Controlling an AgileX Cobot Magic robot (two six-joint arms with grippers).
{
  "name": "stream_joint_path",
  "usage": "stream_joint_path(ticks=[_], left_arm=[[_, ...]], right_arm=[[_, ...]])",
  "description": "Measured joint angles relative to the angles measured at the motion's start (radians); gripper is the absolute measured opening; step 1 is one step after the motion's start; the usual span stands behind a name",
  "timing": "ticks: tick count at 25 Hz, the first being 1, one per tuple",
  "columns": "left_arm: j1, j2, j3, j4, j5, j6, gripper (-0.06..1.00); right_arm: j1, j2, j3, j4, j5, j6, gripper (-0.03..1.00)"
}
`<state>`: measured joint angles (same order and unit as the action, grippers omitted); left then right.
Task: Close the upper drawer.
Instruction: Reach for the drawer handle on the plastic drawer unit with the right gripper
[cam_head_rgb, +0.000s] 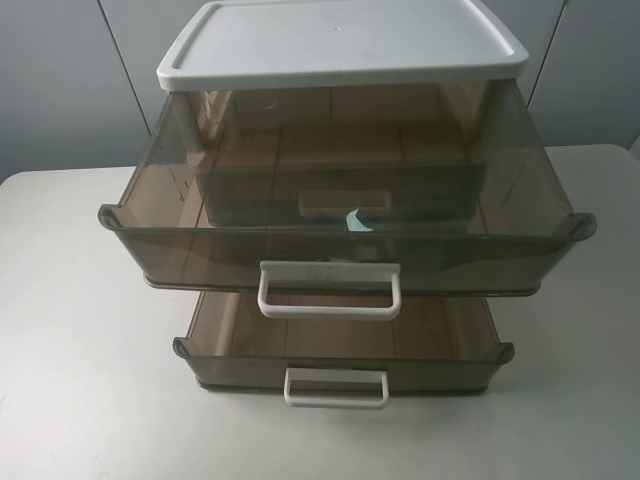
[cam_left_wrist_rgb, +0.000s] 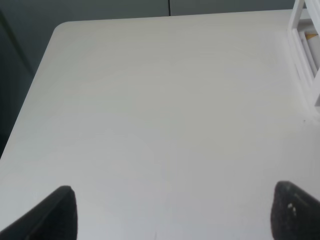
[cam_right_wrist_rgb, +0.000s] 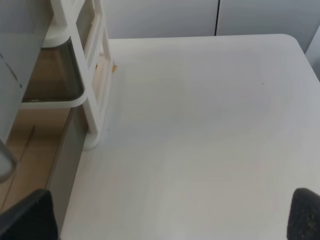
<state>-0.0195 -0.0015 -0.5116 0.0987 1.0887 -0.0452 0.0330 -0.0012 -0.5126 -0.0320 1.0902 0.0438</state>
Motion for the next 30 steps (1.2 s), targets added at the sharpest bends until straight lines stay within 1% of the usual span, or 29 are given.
stream_joint_path(ticks=[21, 23, 26, 28, 30], left_arm=[[0.000, 0.000, 0.000, 0.000, 0.000, 0.000, 0.74], [0.000, 0.000, 0.000, 0.000, 0.000, 0.000, 0.74], [0.000, 0.000, 0.000, 0.000, 0.000, 0.000, 0.74], [0.000, 0.000, 0.000, 0.000, 0.000, 0.000, 0.74], [0.000, 0.000, 0.000, 0.000, 0.000, 0.000, 0.74]], right_arm=[[0.000, 0.011, 0.000, 0.000, 0.000, 0.000, 0.70], [0.000, 0.059, 0.000, 0.008, 0.000, 0.000, 0.70], [0.000, 0.211, -0.004, 0.032, -0.007, 0.000, 0.70], [0.000, 0.315, -0.037, 0.079, -0.047, 0.000, 0.70], [0.000, 0.421, -0.105, 0.132, -0.110, -0.006, 0.70]])
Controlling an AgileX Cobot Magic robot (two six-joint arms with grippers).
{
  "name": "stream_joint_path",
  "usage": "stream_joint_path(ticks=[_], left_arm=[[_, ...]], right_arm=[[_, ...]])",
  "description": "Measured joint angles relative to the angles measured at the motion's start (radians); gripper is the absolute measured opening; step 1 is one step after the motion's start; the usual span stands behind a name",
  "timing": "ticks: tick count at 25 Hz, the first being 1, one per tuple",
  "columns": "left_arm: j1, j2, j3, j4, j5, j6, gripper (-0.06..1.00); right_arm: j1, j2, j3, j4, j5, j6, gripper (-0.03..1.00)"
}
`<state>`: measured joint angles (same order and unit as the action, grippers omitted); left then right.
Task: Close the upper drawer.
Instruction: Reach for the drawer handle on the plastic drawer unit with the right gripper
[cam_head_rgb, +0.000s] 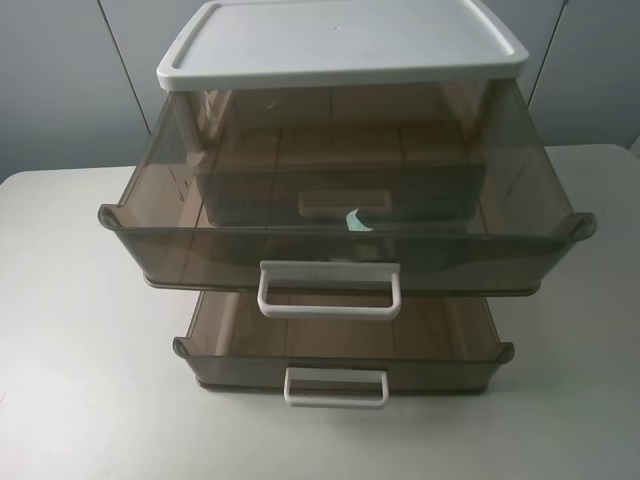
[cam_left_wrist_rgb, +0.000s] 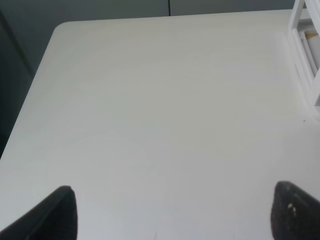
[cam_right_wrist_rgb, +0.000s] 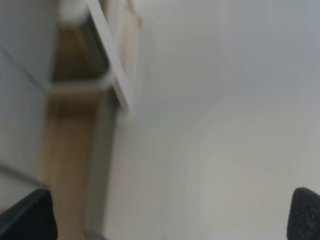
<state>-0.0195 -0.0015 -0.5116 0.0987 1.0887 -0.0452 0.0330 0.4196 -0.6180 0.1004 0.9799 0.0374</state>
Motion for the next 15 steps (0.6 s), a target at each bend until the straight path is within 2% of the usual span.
stream_joint_path(ticks=[3, 7, 10, 15], left_arm=[[0.000, 0.000, 0.000, 0.000, 0.000, 0.000, 0.74], [0.000, 0.000, 0.000, 0.000, 0.000, 0.000, 0.74], [0.000, 0.000, 0.000, 0.000, 0.000, 0.000, 0.74], [0.000, 0.000, 0.000, 0.000, 0.000, 0.000, 0.74]], right_arm=[[0.000, 0.141, -0.130, 0.054, -0.031, -0.086, 0.70], [0.022, 0.296, -0.292, 0.141, 0.015, -0.263, 0.70], [0.137, 0.369, -0.364, 0.162, 0.026, -0.355, 0.70], [0.445, 0.449, -0.391, 0.164, 0.018, -0.474, 0.70]])
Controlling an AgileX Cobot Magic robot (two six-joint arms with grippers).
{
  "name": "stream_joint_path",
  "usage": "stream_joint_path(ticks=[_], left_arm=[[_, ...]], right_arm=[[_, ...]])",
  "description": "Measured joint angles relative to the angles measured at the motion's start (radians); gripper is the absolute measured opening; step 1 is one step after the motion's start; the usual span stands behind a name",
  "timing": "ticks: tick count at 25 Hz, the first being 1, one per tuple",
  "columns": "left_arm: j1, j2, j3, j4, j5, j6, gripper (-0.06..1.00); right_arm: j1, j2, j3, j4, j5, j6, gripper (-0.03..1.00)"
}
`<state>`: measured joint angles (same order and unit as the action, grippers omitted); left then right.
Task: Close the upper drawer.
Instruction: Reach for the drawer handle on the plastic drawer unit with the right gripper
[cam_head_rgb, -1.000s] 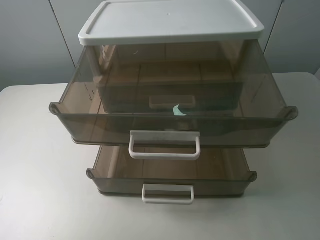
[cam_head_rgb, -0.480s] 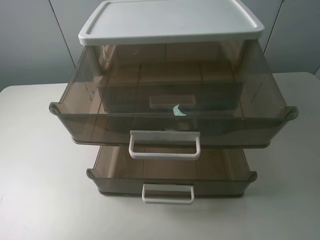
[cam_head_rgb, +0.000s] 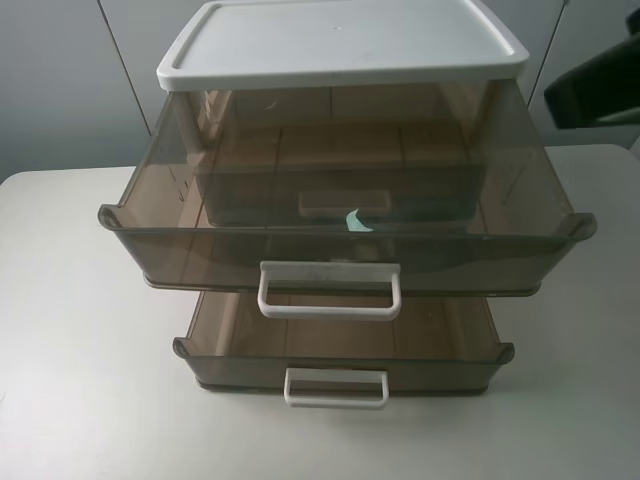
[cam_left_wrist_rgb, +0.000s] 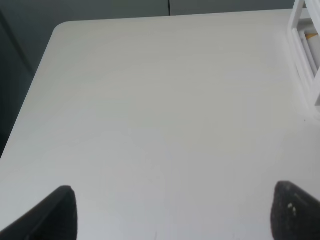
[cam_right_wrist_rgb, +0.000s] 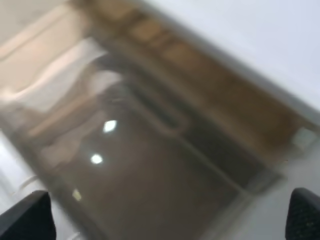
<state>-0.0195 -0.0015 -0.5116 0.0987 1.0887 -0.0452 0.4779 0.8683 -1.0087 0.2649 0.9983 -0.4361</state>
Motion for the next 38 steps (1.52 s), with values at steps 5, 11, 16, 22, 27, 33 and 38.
stream_joint_path(ticks=[5, 11, 16, 22, 27, 33, 38], left_arm=[[0.000, 0.000, 0.000, 0.000, 0.000, 0.000, 0.74], [0.000, 0.000, 0.000, 0.000, 0.000, 0.000, 0.74], [0.000, 0.000, 0.000, 0.000, 0.000, 0.000, 0.74], [0.000, 0.000, 0.000, 0.000, 0.000, 0.000, 0.74], [0.000, 0.000, 0.000, 0.000, 0.000, 0.000, 0.74], [0.000, 0.000, 0.000, 0.000, 0.000, 0.000, 0.74], [0.000, 0.000, 0.000, 0.000, 0.000, 0.000, 0.74]], right_arm=[[0.343, 0.071, -0.002, -0.057, -0.055, -0.018, 0.70], [0.616, 0.150, -0.002, -0.067, -0.071, -0.020, 0.70], [0.654, 0.240, -0.002, -0.043, -0.071, -0.020, 0.70], [0.658, 0.343, -0.002, -0.020, -0.049, -0.020, 0.70], [0.658, 0.379, -0.002, -0.018, -0.025, -0.020, 0.70], [0.658, 0.403, -0.002, -0.103, -0.020, 0.019, 0.70], [0.658, 0.444, -0.002, -0.130, -0.005, 0.040, 0.70]])
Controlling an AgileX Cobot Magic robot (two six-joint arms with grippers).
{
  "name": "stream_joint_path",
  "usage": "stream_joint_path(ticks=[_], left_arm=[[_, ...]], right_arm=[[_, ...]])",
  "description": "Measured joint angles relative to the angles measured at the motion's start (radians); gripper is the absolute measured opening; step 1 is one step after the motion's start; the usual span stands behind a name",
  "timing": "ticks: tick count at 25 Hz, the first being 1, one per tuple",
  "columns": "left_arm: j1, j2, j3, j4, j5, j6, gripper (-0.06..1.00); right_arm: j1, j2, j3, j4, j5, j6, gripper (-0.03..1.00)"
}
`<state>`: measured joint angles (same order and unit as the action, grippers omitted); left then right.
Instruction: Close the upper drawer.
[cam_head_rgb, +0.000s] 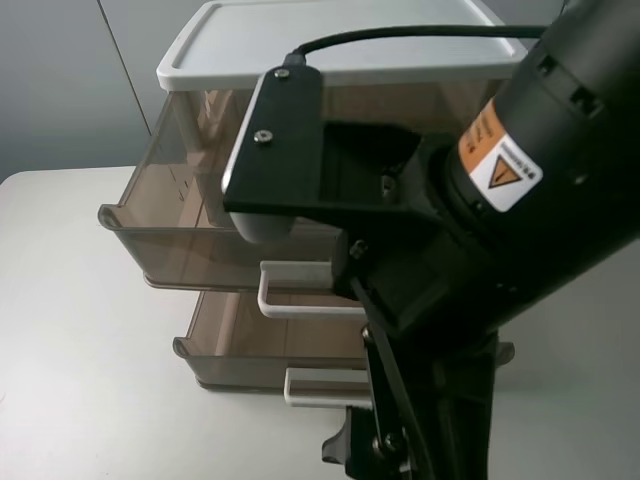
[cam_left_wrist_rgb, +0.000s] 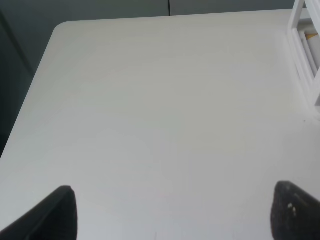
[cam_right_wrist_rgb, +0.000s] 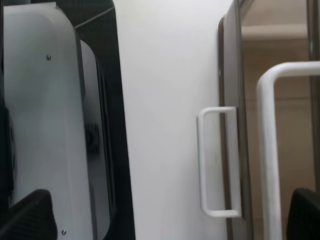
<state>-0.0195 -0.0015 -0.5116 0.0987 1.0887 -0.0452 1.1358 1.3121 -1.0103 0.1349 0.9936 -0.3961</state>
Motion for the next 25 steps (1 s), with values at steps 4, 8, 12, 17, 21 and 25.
stream_joint_path(ticks=[4, 8, 12, 17, 21, 25], left_arm=[[0.000, 0.000, 0.000, 0.000, 0.000, 0.000, 0.74], [0.000, 0.000, 0.000, 0.000, 0.000, 0.000, 0.74], [0.000, 0.000, 0.000, 0.000, 0.000, 0.000, 0.74], [0.000, 0.000, 0.000, 0.000, 0.000, -0.002, 0.74], [0.000, 0.000, 0.000, 0.000, 0.000, -0.002, 0.74], [0.000, 0.000, 0.000, 0.000, 0.000, -0.002, 0.74]], right_arm=[[0.000, 0.013, 0.000, -0.050, 0.002, 0.011, 0.70], [0.000, 0.021, 0.000, -0.075, 0.005, 0.017, 0.70], [0.002, 0.032, 0.000, -0.106, 0.009, 0.025, 0.70], [0.002, 0.034, 0.000, -0.150, 0.009, 0.032, 0.70], [0.002, 0.037, 0.000, -0.194, -0.013, 0.036, 0.70], [0.002, 0.041, 0.000, -0.227, -0.030, 0.036, 0.70]])
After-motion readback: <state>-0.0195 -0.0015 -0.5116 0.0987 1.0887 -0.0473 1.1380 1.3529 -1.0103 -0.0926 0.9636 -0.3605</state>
